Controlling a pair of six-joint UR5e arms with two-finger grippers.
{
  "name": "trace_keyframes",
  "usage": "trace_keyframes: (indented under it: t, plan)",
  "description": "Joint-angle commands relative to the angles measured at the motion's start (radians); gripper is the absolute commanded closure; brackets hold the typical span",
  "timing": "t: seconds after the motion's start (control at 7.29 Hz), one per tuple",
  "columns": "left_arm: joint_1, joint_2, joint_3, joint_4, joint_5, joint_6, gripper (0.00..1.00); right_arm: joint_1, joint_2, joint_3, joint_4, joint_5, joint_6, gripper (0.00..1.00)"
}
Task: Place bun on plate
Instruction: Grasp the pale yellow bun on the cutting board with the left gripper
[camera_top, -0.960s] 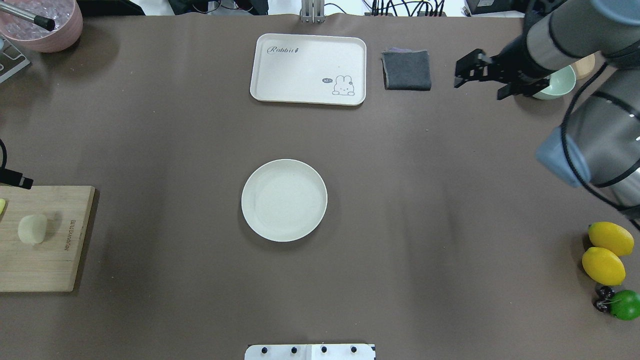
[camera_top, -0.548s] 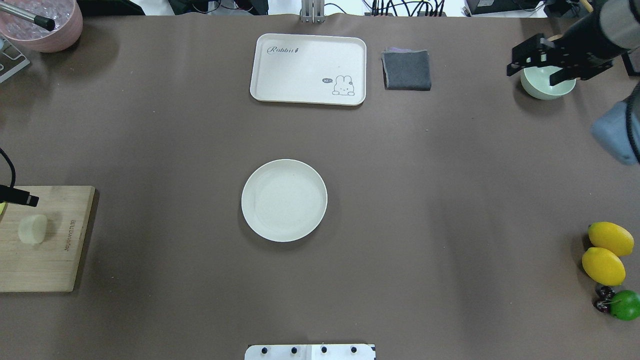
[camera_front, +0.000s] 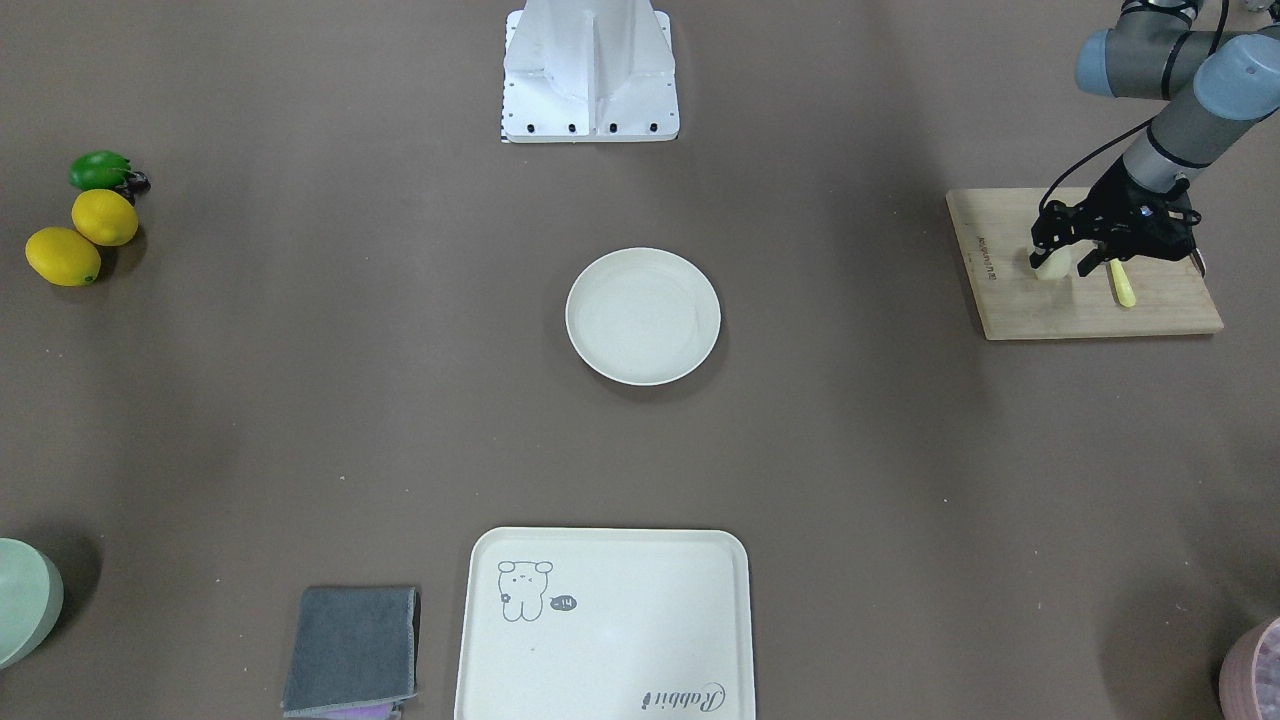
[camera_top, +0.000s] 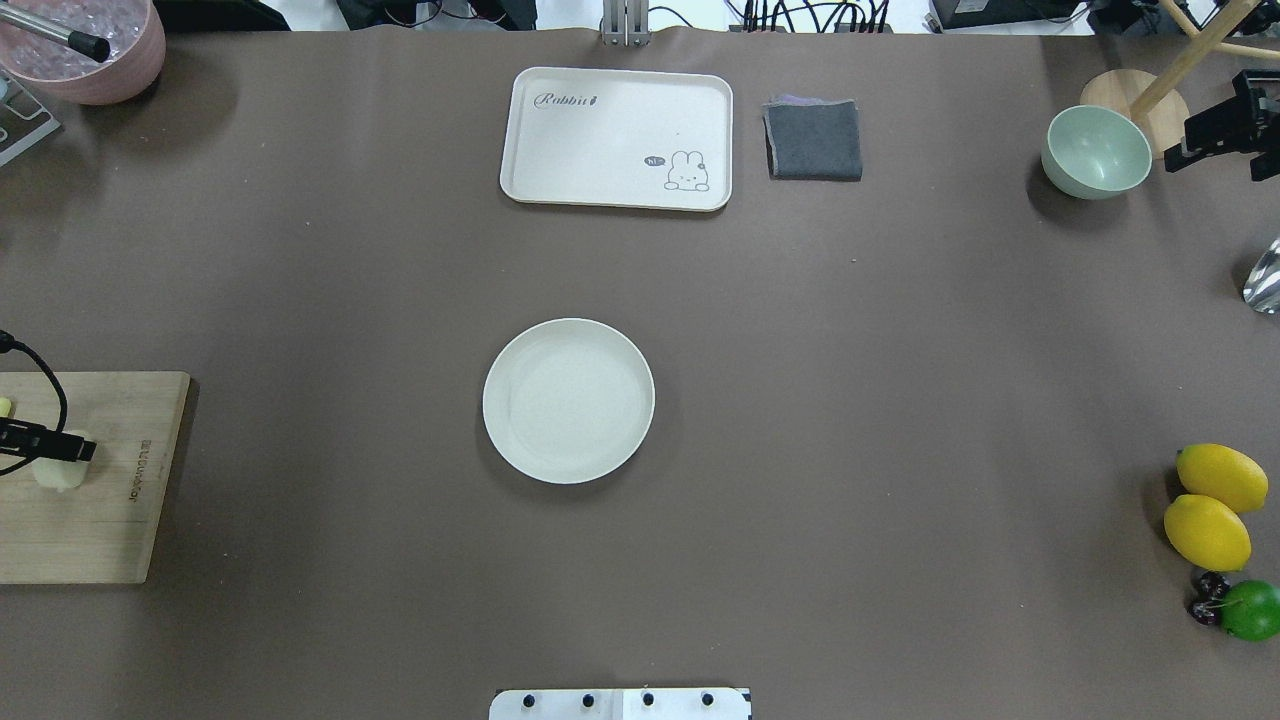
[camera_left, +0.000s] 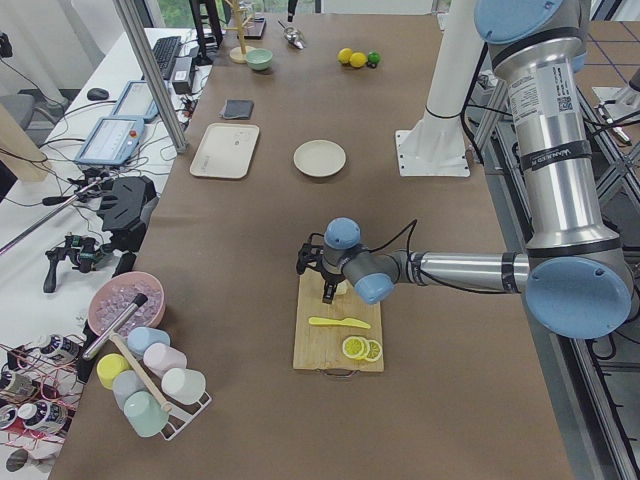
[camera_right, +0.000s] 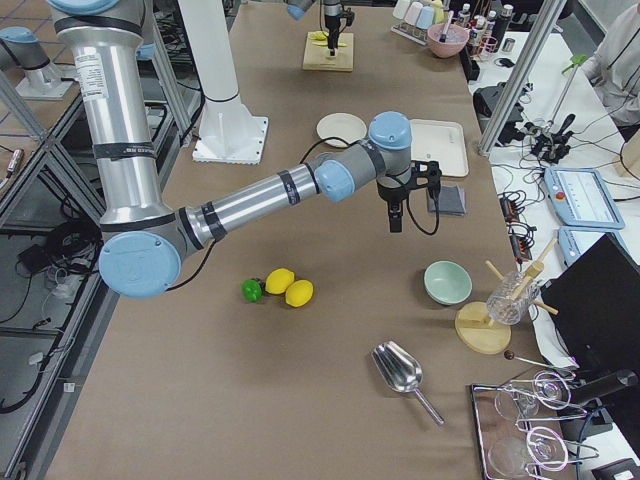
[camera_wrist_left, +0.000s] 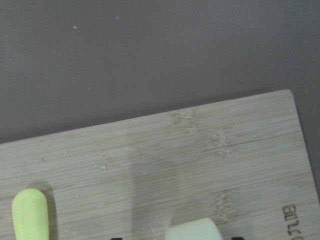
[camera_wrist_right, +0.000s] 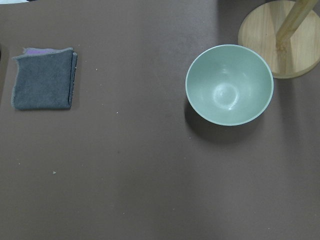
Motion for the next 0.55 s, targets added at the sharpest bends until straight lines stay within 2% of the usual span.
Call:
trace_keyframes:
  t: [0.0, 0.14, 0.27, 0.41]
  plan:
    - [0.026, 0.0, 0.001, -0.036, 0.0, -0.044, 0.48, 0.001, -0.001, -0.001, 0.0, -0.003, -0.002, 0.0]
    - [0.026, 0.0, -0.004, -0.037, 0.0, -0.044, 0.63, 0.001, -0.003, -0.001, 0.0, -0.006, -0.002, 0.0]
    - [0.025, -0.007, -0.016, -0.036, -0.009, -0.047, 0.7, 0.001, -0.009, -0.001, 0.002, -0.008, -0.002, 0.0]
    - [0.022, -0.02, -0.052, -0.027, -0.026, -0.048, 0.7, 0.004, -0.015, -0.001, 0.002, -0.006, -0.003, 0.0]
